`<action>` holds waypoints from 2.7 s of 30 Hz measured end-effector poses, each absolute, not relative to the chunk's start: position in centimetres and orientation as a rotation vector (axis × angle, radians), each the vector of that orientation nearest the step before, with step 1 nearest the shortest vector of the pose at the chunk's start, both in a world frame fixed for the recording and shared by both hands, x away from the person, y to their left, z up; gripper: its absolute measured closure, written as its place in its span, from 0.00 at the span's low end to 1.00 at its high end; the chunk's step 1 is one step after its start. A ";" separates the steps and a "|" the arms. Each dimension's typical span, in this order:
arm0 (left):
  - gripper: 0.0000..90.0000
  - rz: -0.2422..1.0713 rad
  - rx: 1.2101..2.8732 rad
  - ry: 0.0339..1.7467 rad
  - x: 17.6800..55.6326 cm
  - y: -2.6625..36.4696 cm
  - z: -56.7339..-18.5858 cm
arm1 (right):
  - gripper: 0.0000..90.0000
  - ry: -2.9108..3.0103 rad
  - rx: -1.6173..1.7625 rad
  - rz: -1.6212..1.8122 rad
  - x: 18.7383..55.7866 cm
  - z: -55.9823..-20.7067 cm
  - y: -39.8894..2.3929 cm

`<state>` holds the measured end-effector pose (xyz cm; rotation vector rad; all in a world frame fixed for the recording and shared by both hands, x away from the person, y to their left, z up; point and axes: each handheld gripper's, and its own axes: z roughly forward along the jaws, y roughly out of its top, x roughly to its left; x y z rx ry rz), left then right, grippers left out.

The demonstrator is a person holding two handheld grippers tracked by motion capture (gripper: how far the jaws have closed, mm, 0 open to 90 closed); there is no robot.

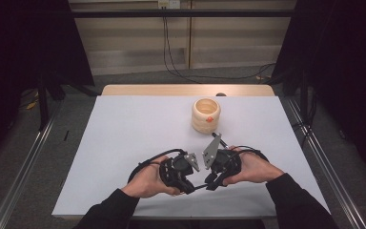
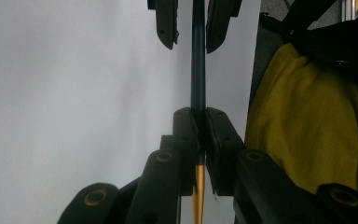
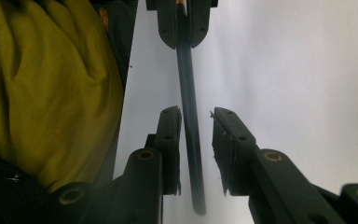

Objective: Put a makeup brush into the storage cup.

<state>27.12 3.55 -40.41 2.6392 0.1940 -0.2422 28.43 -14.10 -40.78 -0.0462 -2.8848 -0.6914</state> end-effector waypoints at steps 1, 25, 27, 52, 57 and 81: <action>0.93 -0.245 2.636 0.194 27.1 3.6 -40.4 | 0.83 -2.884 -0.059 -0.670 28.3 -40.8 -14.1; 0.90 -0.254 2.628 0.172 27.6 3.8 -40.3 | 0.95 -2.882 -0.021 -0.702 28.5 -41.2 -14.2; 0.89 -0.255 2.624 0.167 27.6 3.9 -40.3 | 0.95 -2.875 -0.019 -0.691 28.4 -41.2 -14.3; 0.13 -0.092 2.530 0.283 28.3 4.3 -39.8 | 0.95 -2.901 -0.064 -0.723 28.8 -40.8 -15.1; 0.05 -0.084 2.492 0.288 28.2 4.8 -39.7 | 0.95 -2.893 -0.111 -0.711 28.8 -40.6 -15.3; 0.04 0.108 2.175 0.489 28.0 10.0 -39.8 | 0.95 -2.900 -0.253 -0.789 28.8 -40.6 -16.9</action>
